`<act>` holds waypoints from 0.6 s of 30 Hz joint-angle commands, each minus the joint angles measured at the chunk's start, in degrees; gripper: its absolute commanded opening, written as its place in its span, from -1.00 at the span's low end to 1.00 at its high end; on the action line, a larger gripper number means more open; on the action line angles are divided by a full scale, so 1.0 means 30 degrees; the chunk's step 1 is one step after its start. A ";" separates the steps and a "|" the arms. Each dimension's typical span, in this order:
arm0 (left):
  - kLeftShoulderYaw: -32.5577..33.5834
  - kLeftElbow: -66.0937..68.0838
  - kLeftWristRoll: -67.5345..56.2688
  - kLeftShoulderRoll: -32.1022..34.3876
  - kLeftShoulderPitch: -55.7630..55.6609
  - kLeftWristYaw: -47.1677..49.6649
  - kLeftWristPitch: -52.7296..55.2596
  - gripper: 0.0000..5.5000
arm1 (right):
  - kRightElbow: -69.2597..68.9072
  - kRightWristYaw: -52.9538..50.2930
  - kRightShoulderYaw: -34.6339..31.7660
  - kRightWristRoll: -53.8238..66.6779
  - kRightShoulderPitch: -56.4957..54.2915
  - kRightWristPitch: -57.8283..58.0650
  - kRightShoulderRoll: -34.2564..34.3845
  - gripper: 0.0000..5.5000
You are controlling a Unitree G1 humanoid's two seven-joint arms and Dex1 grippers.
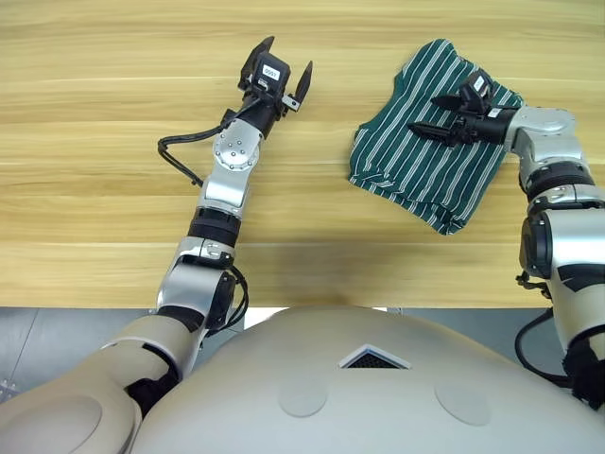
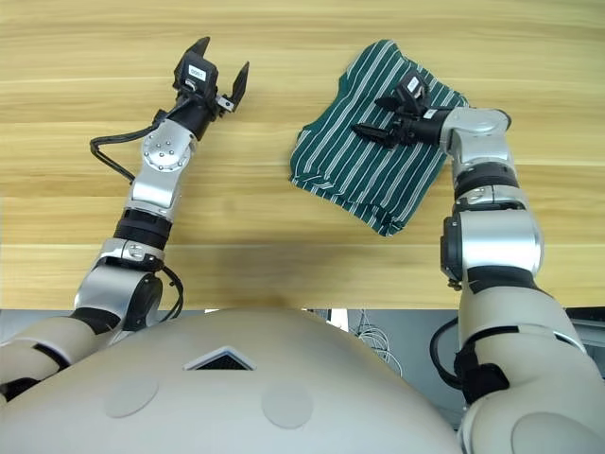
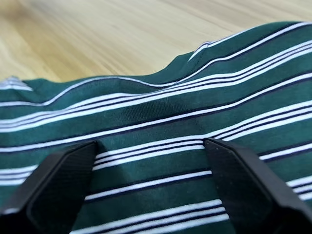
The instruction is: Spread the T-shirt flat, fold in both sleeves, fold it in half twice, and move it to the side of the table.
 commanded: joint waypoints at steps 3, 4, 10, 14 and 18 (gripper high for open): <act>0.0660 -0.2098 -0.0503 0.0737 0.0600 -0.0324 0.0444 0.31 | 0.0436 0.0381 0.2316 -0.2052 -0.0260 -0.2225 0.6655 0.47; 0.0995 -0.2679 -0.0741 0.1160 0.0912 -0.0592 0.0447 0.31 | 0.0325 0.0597 0.2712 -0.2309 -0.0222 -0.2824 0.7643 0.47; 0.1607 -0.4958 -0.1010 0.2473 0.2703 -0.1175 0.0715 0.31 | 0.0472 -0.3738 0.3371 -0.4080 -0.1049 -0.5591 0.8730 0.47; 0.1011 -0.6438 -0.0621 0.2228 0.3628 -0.0998 0.1003 0.31 | 0.0629 -0.5374 0.2763 -0.4285 -0.1540 -0.5892 0.7213 0.47; 0.0674 -0.7617 -0.0364 0.2139 0.4352 -0.0823 0.1216 0.31 | 0.1493 -0.7063 0.3532 -0.5766 -0.1063 -0.4483 0.6522 0.47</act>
